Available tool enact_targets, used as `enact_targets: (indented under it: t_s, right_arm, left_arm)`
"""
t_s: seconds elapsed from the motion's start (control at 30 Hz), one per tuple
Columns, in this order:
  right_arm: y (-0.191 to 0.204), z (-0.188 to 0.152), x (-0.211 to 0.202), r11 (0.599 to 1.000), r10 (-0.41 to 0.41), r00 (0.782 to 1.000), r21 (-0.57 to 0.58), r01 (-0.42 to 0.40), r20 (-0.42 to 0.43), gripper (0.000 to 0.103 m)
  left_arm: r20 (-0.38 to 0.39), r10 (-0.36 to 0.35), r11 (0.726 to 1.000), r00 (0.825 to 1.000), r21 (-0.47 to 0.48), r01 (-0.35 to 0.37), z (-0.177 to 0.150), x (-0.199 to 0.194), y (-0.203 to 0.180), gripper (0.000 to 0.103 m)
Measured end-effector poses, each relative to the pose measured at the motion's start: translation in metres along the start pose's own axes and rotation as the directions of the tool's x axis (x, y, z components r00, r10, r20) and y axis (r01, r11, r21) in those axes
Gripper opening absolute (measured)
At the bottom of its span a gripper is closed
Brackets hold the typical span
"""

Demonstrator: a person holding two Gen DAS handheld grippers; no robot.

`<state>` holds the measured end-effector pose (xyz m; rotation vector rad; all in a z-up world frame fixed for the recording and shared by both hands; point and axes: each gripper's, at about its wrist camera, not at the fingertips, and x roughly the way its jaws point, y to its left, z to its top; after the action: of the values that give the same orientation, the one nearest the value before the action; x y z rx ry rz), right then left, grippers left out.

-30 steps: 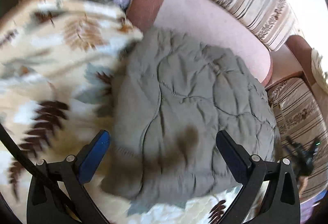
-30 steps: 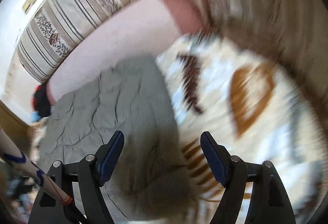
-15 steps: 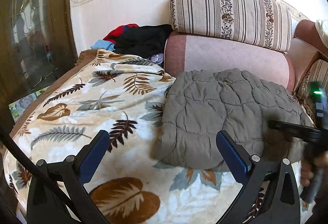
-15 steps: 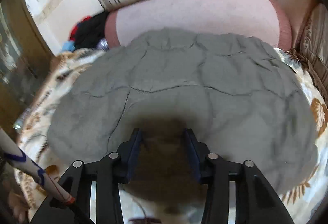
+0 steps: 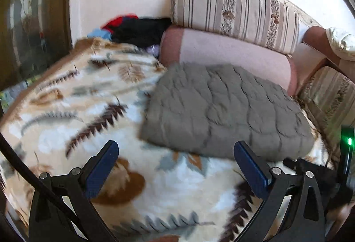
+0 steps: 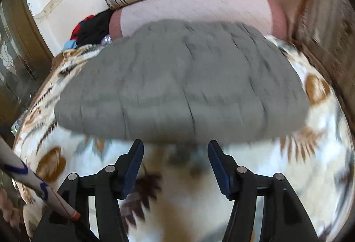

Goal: Fold large clothes

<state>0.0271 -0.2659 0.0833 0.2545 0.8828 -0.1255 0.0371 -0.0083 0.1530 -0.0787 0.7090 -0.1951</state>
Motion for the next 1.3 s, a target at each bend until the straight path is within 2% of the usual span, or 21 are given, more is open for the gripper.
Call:
enact_targets:
  t_s: [0.13, 0.27, 0.4, 0.6, 1.3]
  right_arm:
    - [-0.007, -0.038, -0.019, 0.999, -0.024, 0.999, 0.022, 0.024, -0.023, 0.07]
    - [-0.011, -0.062, -0.029, 0.999, -0.034, 0.998, 0.033, 0.036, -0.05, 0.073]
    - [-0.003, -0.075, -0.035, 0.997, -0.07, 0.997, -0.015, 0.07, -0.041, 0.074]
    - [0.006, -0.087, -0.037, 0.994, -0.095, 0.995, -0.057, 0.093, -0.04, 0.077]
    - [0.005, -0.097, -0.041, 0.987, -0.142, 0.99, -0.074, 0.14, -0.021, 0.079]
  left_arm:
    - [-0.09, -0.029, 1.0, 0.996, -0.016, 0.027, -0.022, 0.002, -0.011, 0.103]
    - [-0.132, -0.021, 1.0, 0.991, 0.011, 0.023, -0.043, -0.002, -0.025, 0.103]
    - [-0.157, -0.017, 0.999, 0.987, 0.024, 0.021, -0.054, -0.006, -0.036, 0.103]
    - [-0.173, 0.007, 0.999, 0.985, 0.044, 0.001, -0.063, -0.011, -0.046, 0.103]
    - [-0.24, -0.031, 0.995, 0.97, 0.084, 0.052, -0.081, -0.011, -0.067, 0.103]
